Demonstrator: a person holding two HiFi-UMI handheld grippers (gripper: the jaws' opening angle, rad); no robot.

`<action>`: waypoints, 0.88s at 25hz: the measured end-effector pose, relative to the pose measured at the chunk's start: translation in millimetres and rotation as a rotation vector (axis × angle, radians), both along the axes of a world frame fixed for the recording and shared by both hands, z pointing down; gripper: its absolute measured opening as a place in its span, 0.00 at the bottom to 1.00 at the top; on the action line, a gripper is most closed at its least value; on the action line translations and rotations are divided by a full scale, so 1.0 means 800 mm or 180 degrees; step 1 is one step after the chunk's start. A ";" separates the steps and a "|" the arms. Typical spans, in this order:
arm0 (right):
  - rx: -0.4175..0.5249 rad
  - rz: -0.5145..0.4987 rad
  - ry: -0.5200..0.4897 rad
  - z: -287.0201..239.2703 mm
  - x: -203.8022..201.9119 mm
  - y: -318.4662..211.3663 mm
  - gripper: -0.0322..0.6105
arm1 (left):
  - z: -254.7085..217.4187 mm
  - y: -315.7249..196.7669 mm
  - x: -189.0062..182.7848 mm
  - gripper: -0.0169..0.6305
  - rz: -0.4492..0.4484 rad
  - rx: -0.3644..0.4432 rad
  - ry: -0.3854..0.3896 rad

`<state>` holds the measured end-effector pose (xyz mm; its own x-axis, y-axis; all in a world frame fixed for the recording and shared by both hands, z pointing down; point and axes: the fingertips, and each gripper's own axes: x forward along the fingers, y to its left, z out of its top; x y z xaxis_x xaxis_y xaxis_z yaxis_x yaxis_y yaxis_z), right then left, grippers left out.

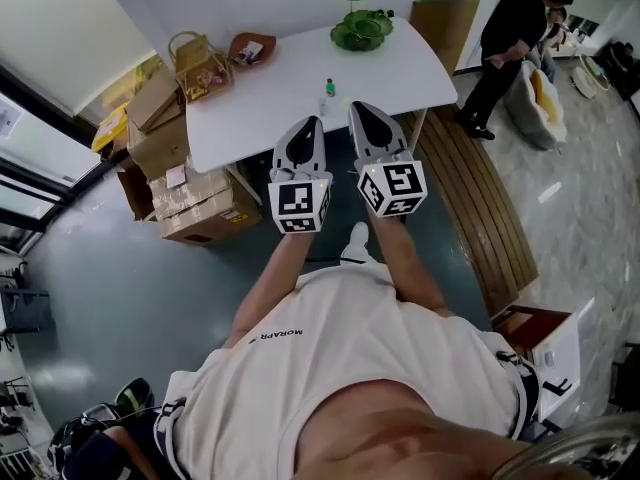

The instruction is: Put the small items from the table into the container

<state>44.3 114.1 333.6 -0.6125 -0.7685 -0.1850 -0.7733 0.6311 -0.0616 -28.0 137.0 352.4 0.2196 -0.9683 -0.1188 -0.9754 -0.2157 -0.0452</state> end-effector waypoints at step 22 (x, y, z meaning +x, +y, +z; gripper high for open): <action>-0.0251 -0.0238 0.0108 0.025 -0.026 -0.356 0.07 | 0.020 -0.356 -0.019 0.04 -0.0251 -0.0285 -0.0122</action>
<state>23.8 -170.3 353.7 -0.6736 -0.7318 -0.1038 -0.7267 0.6814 -0.0880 -42.8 -148.1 368.1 0.1449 -0.9891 -0.0241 -0.9875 -0.1431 -0.0667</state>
